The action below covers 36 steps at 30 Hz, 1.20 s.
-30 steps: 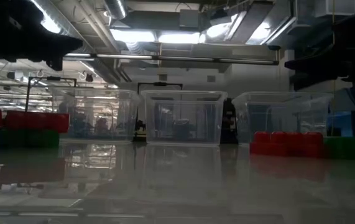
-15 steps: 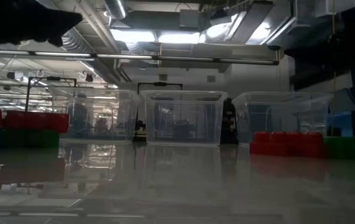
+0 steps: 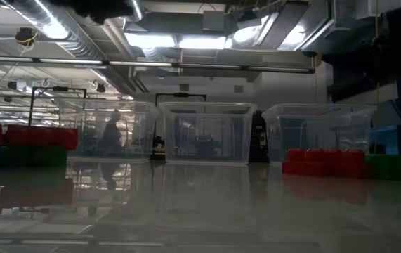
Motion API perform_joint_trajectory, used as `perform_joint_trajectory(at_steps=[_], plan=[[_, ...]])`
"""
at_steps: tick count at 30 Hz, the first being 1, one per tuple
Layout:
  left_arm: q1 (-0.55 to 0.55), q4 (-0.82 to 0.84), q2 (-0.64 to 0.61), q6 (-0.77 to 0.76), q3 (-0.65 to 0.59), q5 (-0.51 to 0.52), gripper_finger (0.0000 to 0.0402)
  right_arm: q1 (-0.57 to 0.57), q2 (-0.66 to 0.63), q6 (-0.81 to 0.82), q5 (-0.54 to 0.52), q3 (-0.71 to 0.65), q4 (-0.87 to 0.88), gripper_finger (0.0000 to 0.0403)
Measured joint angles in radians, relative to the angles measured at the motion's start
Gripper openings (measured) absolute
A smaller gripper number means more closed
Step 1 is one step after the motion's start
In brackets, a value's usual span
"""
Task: Sort blocks
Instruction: Put the red game piece into the left transparent bin
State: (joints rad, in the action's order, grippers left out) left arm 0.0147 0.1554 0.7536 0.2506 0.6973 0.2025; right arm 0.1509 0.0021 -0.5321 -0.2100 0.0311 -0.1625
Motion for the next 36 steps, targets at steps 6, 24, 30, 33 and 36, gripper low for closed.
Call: perform_joint_trajectory(at_steps=[6, 24, 30, 33, 36], plan=[[0.001, 0.051, 0.103, -0.002, 0.142, 0.085, 0.0012, 0.000, 0.000, -0.001, 0.000, 0.000, 0.030, 0.0065], [0.019, 0.589, 0.106, -0.407, 0.303, 0.182, 0.0302, 0.000, 0.000, -0.031, 0.000, 0.001, 0.039, 0.0065], [-0.029, 0.770, 0.114, -0.589, 0.303, 0.174, 0.0304, 0.000, 0.000, -0.031, 0.000, 0.001, 0.039, 0.0065], [-0.060, 0.868, 0.129, -0.699, 0.303, 0.174, 0.0302, 0.000, 0.000, -0.032, 0.000, 0.001, 0.039, 0.0065], [-0.087, 0.953, 0.159, -0.805, 0.301, 0.158, 0.0302, 0.000, 0.000, -0.032, 0.000, 0.001, 0.039, 0.0065]])
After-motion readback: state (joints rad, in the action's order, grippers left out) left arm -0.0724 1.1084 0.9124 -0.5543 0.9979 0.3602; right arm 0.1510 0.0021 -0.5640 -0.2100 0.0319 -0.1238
